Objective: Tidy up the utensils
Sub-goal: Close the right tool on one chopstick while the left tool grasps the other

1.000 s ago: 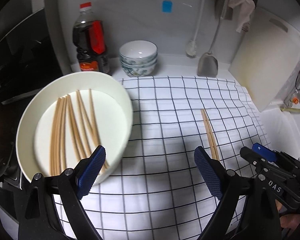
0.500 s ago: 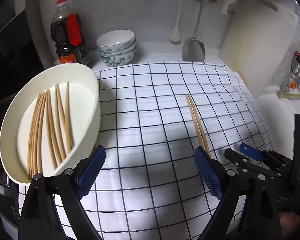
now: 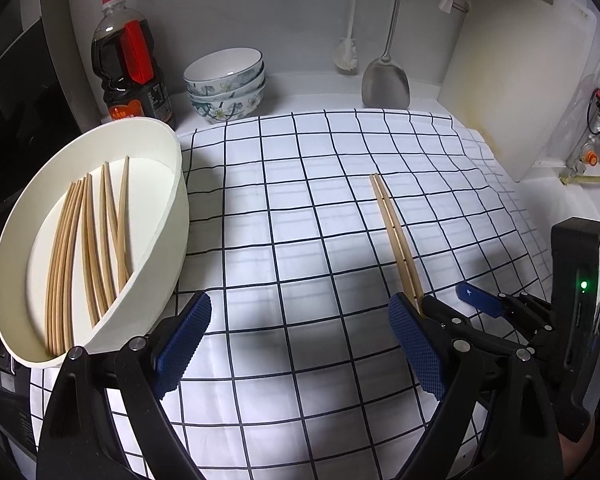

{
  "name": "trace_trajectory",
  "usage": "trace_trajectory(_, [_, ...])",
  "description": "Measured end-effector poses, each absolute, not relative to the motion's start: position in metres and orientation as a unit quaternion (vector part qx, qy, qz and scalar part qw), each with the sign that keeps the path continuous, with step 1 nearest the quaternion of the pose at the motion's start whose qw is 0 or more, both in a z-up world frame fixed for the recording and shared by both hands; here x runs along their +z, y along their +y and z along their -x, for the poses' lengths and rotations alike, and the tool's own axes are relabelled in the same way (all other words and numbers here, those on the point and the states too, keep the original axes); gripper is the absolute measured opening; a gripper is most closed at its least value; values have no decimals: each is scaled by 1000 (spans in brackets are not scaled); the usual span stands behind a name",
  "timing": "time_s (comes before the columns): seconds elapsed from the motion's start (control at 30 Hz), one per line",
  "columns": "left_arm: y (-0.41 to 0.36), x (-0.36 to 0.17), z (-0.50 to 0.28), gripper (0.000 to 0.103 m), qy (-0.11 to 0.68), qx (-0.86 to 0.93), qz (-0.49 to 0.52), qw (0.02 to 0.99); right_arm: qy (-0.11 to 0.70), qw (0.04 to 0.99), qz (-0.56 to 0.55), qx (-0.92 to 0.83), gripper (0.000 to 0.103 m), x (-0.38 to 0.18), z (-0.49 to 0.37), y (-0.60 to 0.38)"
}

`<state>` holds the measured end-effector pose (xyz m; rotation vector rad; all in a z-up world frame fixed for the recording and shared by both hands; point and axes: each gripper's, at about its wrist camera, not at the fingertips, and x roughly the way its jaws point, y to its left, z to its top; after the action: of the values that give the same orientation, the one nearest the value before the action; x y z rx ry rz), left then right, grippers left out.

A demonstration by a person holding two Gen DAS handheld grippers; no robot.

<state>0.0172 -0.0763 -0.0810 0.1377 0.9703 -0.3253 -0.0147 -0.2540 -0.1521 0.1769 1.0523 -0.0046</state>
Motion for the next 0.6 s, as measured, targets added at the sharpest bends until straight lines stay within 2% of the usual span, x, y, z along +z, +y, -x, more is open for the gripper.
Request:
trace_trajectory(0.27, [-79, -86, -22, 88, 468, -155, -65, 868, 495, 868, -35, 9, 42, -157, 15, -242])
trace_trajectory(0.37, [-81, -88, -24, 88, 468, -155, -66, 868, 489, 872, -12, 15, 29, -157, 16, -236])
trace_trajectory(0.43, [-82, -90, -25, 88, 470, -156, -66, 866, 486, 873, -15, 15, 9, -156, 17, -239])
trace_trajectory(0.6, [-95, -99, -28, 89, 475, -168, -68, 861, 487, 872, -34, 16, 6, -156, 17, -252])
